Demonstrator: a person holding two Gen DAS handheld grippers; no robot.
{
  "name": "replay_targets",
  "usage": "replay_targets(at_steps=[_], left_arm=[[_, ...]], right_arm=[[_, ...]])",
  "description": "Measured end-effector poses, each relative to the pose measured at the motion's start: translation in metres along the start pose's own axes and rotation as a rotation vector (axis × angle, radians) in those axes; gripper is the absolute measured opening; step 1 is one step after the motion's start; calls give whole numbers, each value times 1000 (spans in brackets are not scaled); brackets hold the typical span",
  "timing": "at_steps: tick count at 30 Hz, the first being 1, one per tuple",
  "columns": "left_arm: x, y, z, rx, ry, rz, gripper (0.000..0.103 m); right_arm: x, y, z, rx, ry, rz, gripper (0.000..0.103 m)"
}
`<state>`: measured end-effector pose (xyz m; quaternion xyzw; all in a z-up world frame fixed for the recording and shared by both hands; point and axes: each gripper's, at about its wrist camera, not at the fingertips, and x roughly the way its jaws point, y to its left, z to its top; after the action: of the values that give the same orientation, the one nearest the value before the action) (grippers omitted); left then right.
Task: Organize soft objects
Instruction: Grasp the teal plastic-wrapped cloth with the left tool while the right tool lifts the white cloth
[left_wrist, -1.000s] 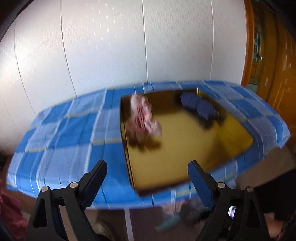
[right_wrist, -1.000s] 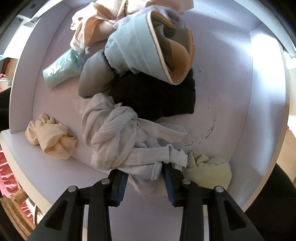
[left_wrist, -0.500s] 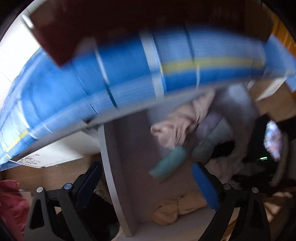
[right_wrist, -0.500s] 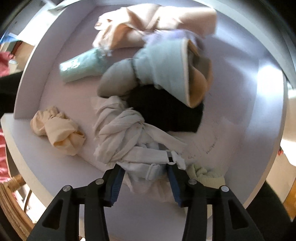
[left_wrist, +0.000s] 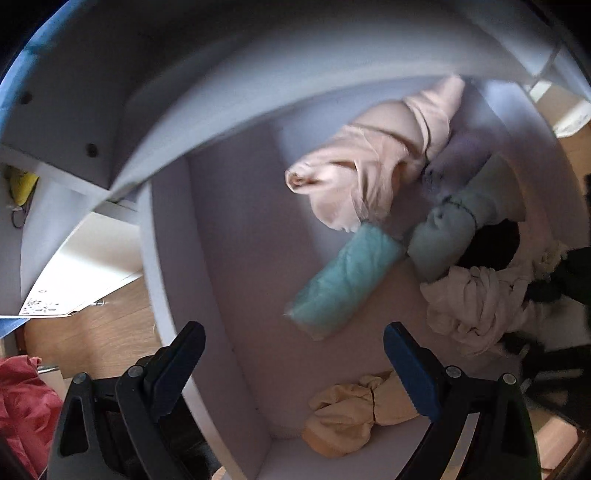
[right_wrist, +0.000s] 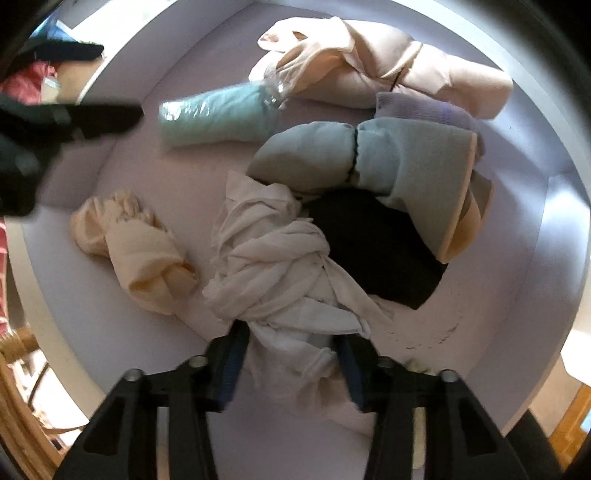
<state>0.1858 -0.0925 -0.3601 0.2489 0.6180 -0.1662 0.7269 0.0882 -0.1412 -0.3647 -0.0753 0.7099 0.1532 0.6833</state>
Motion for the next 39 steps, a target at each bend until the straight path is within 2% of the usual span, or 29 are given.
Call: replay_targets(at_steps=[5, 9, 11, 13, 16, 17, 18, 20, 21, 24, 27, 29, 30, 31, 33, 39], left_arm=[[19, -13, 6, 15, 24, -10, 98], [31, -17, 15, 19, 30, -5, 98], [37, -21, 18, 31, 34, 0, 98], [47, -26, 20, 58, 43, 10, 98], [58, -30, 22, 83, 52, 9, 98], [61, -30, 23, 86, 53, 7, 98], [64, -29, 22, 87, 54, 4, 96], [68, -29, 24, 84, 58, -9, 85], [70, -27, 25, 72, 68, -32, 83], [70, -15, 24, 32, 59, -76, 76], [69, -13, 23, 32, 52, -102, 66], [67, -14, 21, 40, 53, -107, 60], [67, -15, 20, 44, 55, -108, 58], [66, -17, 19, 47, 57, -114, 52], [65, -17, 17, 43, 71, -113, 49], [68, 1, 2, -2, 120, -74, 45]], right_arm=[[-1, -2, -6, 73, 19, 52, 27], [-5, -13, -19, 162, 48, 43, 26], [-3, -19, -25, 206, 76, 11, 27], [-3, -17, -27, 184, 88, 2, 30], [-9, 0, -17, 104, 59, 10, 50], [-13, 13, -14, 39, 39, -12, 58], [-15, 20, -13, -5, 30, -36, 59], [-14, 35, -10, -102, 20, -109, 60], [-12, 40, -6, -118, 24, -118, 60], [1, 48, -5, -126, 44, -119, 60], [15, 62, -7, -142, 61, -122, 60], [22, 62, -7, -137, 59, -122, 55], [23, 64, -5, -126, 56, -117, 53], [26, 67, -1, -113, 54, -108, 50], [25, 64, -2, -64, 60, -65, 43], [11, 46, -8, 83, 40, 64, 39]])
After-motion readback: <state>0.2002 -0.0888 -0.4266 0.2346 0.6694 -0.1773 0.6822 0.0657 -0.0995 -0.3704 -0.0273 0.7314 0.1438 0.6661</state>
